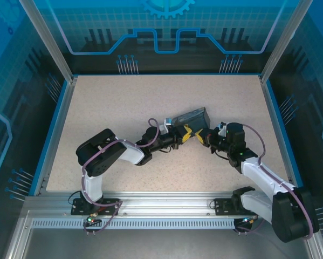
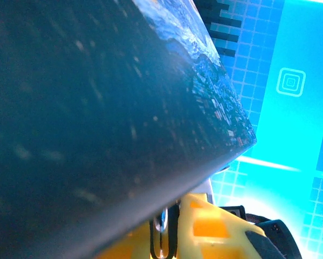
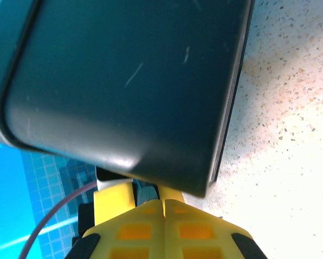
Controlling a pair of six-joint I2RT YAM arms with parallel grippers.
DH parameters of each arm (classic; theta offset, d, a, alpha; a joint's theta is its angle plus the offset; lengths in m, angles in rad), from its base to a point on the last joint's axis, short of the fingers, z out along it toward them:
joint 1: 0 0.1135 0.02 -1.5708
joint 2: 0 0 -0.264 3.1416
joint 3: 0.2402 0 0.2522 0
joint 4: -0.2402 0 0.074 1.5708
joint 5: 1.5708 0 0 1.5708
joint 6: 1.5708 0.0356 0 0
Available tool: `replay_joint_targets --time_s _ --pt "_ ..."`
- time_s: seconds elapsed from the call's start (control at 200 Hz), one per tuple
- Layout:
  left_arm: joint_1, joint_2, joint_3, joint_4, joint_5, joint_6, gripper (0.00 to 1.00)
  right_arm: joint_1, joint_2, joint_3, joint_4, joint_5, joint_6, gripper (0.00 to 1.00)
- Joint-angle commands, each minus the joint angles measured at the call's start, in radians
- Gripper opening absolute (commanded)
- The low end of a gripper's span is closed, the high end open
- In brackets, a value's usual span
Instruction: Unlock a padlock with a key
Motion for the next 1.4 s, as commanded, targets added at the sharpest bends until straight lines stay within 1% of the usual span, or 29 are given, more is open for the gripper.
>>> replay_joint_targets --time_s 0.0,0.135,0.285,0.33,0.435,0.52,0.64,0.745,0.865,0.94,1.046,1.141,1.166,1.216,1.251,1.316,1.391 --pt "-0.008 0.005 0.0 0.136 0.013 -0.02 0.0 0.013 0.019 0.014 0.027 0.065 0.059 0.0" --pt "-0.01 0.002 0.005 0.134 0.018 -0.021 0.0 0.021 0.05 0.052 0.006 0.044 0.018 0.0" --pt "-0.012 0.003 0.008 0.131 0.019 -0.022 0.0 0.043 0.084 0.056 0.027 0.03 0.022 0.0" --pt "-0.014 0.005 0.008 0.131 0.017 -0.023 0.0 0.054 0.085 0.062 0.054 0.027 0.019 0.0" --pt "-0.013 0.006 0.013 0.13 0.018 -0.022 0.0 0.083 0.07 0.082 0.024 0.031 -0.01 0.0" --pt "-0.013 0.007 0.016 0.132 0.018 -0.023 0.0 0.094 0.052 0.107 -0.041 0.037 -0.079 0.0" --pt "-0.014 0.012 0.018 0.137 0.018 -0.027 0.0 0.099 0.035 0.153 -0.171 0.07 -0.246 0.0" --pt "-0.014 0.011 0.021 0.137 0.018 -0.026 0.0 0.088 0.05 0.145 -0.184 0.077 -0.311 0.0" --pt "-0.013 0.011 0.018 0.135 0.017 -0.027 0.0 0.064 0.095 0.096 -0.077 0.05 -0.251 0.0" --pt "-0.013 0.011 0.02 0.131 0.021 -0.025 0.0 0.069 0.124 0.088 -0.003 0.033 -0.203 0.0" --pt "-0.014 0.015 0.031 0.118 0.031 -0.02 0.0 0.091 0.137 0.112 0.018 0.042 -0.147 0.0" --pt "-0.022 0.018 0.037 0.102 0.037 -0.009 0.0 0.11 0.161 0.112 0.104 0.076 0.001 0.0" --pt "-0.026 0.02 0.037 0.101 0.038 -0.007 0.0 0.117 0.167 0.106 0.132 0.103 0.057 0.0" --pt "-0.029 0.027 0.039 0.097 0.041 -0.006 0.0 0.127 0.171 0.089 0.177 0.142 0.11 0.0" --pt "-0.032 0.031 0.039 0.095 0.041 -0.008 0.0 0.13 0.168 0.096 0.161 0.165 0.118 0.0" --pt "-0.036 0.041 0.037 0.094 0.043 -0.005 0.0 0.143 0.159 0.134 0.074 0.207 0.089 0.0" --pt "-0.04 0.049 0.039 0.091 0.046 -0.001 0.0 0.161 0.174 0.186 0.009 0.218 0.041 0.0"
